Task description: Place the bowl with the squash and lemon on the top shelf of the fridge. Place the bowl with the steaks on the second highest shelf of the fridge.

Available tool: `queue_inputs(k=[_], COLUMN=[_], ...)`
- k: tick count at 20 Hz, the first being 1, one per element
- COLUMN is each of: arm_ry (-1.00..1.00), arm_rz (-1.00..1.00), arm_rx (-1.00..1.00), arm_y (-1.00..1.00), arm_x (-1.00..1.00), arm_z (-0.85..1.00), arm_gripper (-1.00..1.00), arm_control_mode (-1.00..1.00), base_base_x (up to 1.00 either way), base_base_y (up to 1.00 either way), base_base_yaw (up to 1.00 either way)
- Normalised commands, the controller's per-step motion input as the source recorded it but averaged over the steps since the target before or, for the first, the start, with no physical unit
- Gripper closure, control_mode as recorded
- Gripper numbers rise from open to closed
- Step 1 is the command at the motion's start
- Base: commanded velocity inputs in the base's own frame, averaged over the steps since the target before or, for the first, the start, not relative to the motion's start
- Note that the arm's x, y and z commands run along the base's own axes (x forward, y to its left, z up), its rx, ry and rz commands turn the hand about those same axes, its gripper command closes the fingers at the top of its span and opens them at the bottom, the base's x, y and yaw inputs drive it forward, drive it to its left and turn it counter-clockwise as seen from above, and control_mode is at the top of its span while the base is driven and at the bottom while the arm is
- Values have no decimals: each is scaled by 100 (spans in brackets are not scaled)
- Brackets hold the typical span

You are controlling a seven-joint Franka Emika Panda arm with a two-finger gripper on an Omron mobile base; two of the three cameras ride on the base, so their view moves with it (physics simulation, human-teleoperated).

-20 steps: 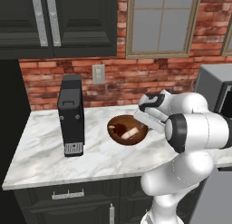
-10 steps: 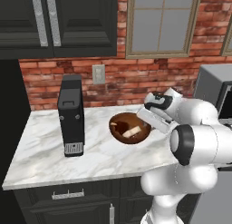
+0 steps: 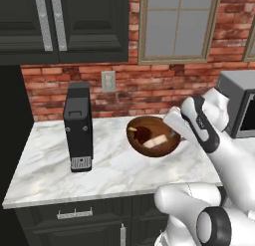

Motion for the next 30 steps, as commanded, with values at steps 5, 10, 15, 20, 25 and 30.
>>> queue_inputs(k=[5,10,15,20,25,30], arm_ry=[1,1,0,0,0,0], arm_rz=[-8,-12,0,0,0,0], arm_rx=[0,-3,0,0,0,0], arm_y=[-17,-13,-2,0,0,0], arm_x=[-100,-53,-15,0,0,0], arm_z=[100,46,0,0,0,0], arm_gripper=[100,100,100,100,100,100], arm_control_mode=[-100,-100,-100,100,100,100], base_base_x=[0,0,0,-95,-93,-51], base_base_y=[0,0,0,-34,-7,28], base_base_yaw=[0,0,0,34,74,81])
